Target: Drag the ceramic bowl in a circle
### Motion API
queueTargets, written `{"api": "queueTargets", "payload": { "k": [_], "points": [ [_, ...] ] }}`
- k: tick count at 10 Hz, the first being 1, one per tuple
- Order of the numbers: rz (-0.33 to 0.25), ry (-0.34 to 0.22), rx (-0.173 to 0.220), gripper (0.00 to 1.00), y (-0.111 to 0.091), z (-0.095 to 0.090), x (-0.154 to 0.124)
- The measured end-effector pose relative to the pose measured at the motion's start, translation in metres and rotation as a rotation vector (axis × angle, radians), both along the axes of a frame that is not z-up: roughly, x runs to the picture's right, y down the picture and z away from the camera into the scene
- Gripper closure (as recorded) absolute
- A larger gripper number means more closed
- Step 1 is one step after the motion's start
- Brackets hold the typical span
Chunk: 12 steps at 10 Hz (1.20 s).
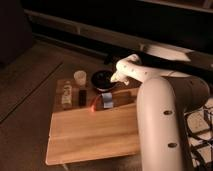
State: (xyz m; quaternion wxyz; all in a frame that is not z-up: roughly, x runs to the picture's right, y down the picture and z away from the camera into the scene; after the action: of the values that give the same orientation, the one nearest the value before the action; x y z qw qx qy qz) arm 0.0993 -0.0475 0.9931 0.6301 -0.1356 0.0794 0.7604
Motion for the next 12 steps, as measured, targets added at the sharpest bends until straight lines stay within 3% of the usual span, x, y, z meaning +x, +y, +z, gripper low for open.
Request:
{"api": "queueTargets", "payload": {
  "k": [3,4,6,9,12],
  "points": [
    [-0.014,-0.035,-0.054,0.35,0.011,0.027,-0.020],
    [-0.024,-0.046,-0.076,0.40,0.016,0.034,-0.024],
    [-0.060,-0.062,-0.107,0.59,0.023,0.044,-0.031],
    [-0.076,-0.023,-0.082,0.96,0.002,0.039,-0.017],
    [-0.096,0.000,-0.071,1.00,-0.001,0.028,-0.014]
  ]
}}
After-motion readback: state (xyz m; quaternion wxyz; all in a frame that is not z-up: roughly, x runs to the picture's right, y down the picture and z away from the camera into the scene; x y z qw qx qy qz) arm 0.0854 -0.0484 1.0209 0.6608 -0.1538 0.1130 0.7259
